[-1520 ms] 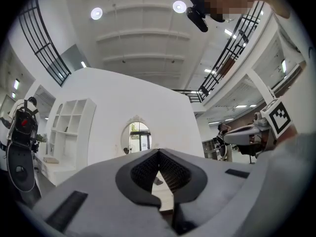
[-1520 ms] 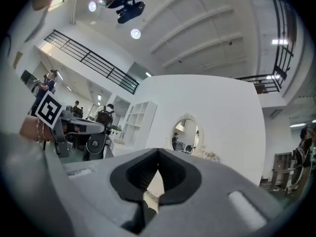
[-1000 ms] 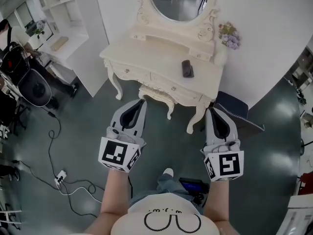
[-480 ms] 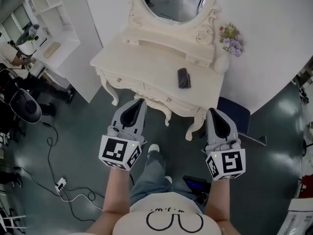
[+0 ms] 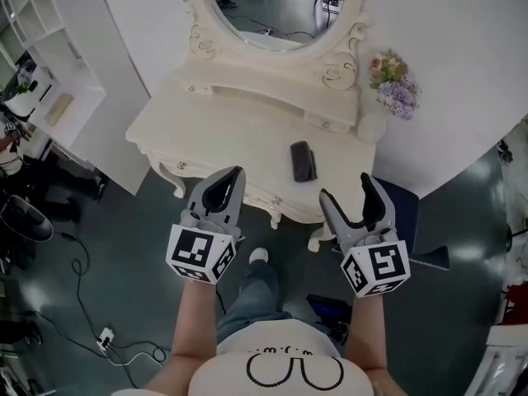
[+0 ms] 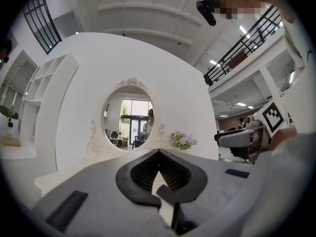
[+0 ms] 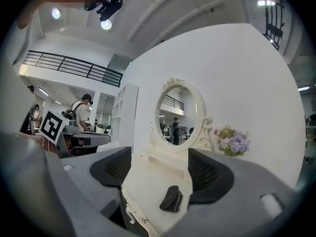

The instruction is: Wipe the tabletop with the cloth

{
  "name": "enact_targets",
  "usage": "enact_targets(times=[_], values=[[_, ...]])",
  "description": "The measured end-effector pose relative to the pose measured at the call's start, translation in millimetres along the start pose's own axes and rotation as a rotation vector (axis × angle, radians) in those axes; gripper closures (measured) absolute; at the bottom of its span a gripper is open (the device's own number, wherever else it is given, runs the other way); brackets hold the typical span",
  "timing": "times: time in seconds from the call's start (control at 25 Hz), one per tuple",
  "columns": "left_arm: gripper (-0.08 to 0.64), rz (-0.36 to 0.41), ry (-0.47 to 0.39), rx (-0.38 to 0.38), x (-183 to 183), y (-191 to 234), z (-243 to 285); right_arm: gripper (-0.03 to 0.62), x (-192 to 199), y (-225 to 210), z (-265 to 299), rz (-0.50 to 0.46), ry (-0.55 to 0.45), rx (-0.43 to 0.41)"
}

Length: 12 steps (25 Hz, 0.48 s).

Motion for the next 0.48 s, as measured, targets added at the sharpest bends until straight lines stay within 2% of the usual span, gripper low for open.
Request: enact_targets(times=[0.24,0.48], values=[[0.563,-0.029,0.039,0.046,7,62,67,0.245,29,-22,86,0.067,0.098,0.036],[0.562,-0.075,0.116,0.075,29,118,125,0.257,82,-35,159,0.135,0.263,0.045]])
Point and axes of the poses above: the fingertips, and each gripper's own axes: z forward along the fingers, y to its left, x out of its underside, the point moved 8 cm from there along -z, backward along the fingers, and after that the axes turned 9 degrees about -z, right-handed, at the moved point
